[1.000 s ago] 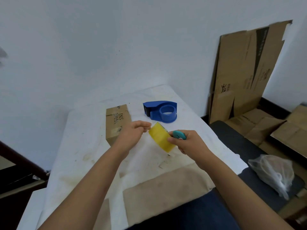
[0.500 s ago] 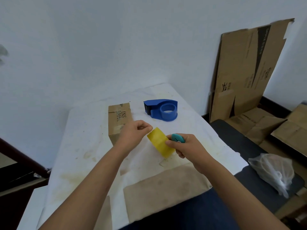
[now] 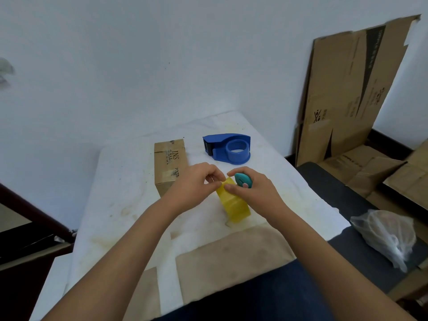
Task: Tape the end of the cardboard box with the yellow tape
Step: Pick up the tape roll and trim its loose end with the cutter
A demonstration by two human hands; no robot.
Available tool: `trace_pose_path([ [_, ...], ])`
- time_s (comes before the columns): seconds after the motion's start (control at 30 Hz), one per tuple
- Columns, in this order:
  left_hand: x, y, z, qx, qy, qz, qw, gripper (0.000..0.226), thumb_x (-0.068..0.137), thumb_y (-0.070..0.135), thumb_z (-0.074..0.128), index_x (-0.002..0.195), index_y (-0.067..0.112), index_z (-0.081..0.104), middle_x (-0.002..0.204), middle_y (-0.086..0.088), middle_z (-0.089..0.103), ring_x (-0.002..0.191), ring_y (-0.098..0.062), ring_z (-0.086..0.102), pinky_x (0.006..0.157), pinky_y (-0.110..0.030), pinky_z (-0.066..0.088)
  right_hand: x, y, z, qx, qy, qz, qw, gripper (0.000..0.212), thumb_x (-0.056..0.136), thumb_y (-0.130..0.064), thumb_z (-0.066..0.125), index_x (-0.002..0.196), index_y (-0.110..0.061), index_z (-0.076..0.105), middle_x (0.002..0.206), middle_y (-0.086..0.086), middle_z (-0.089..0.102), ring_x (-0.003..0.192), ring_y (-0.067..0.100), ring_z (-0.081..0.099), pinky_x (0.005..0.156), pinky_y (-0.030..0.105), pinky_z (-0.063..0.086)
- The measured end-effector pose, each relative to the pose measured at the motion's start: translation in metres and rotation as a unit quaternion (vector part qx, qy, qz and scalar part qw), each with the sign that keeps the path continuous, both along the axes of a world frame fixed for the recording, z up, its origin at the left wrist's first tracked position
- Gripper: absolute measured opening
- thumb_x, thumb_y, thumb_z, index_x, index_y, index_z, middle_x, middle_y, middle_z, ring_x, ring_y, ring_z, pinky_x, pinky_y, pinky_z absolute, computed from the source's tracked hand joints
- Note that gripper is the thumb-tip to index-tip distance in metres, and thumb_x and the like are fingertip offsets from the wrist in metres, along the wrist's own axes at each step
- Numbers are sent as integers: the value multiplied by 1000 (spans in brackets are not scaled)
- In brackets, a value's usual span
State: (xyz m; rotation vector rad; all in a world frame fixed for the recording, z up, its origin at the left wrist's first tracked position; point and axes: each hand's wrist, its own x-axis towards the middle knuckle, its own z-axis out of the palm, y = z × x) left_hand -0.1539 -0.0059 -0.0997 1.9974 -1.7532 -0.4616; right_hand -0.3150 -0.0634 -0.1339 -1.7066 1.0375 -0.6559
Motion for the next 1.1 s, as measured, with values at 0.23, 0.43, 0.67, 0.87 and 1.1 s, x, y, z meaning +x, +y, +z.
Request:
trace_pose_path([
  [0.23,-15,2,10,-34,-107,1,994,15,95,28,57,102,27,70,94,9,61,86,-8,53,73,-23,45,1,5,-8,1,-21,-16,1000,23,83,-38,70,105,-35,62,92,-13,61,81,5,59,76,24,50],
  [0.43,-26,7,19,-49,-191,-3,980,21,98,29,50,104,25,70,98,3,67,91,-14,54,83,-33,47,3,14,-5,-5,-19,-31,999,22,86,-38,66,107,-37,57,106,-6,60,95,12,58,83,23,46],
  [0.67,-32,13,25,-43,-192,7,980,21,99,30,48,106,26,68,100,3,66,93,-13,55,84,-30,48,3,18,-3,-11,2,-49,999,36,87,-40,64,120,-28,58,108,-9,55,100,11,53,84,24,44],
  [0.87,-31,13,19,-23,-155,-1,988,16,97,31,52,101,28,68,99,5,66,92,-11,53,83,-31,49,4,17,-5,0,43,-47,998,40,87,-44,64,122,-25,57,109,-7,56,100,13,54,84,26,44],
  [1.1,-20,8,16,38,-1,15,999,1,92,36,60,92,37,61,107,8,52,98,-7,55,80,-24,50,-6,15,-10,-16,0,-26,1000,18,82,-45,68,99,-44,60,111,-11,57,98,8,57,82,15,45],
])
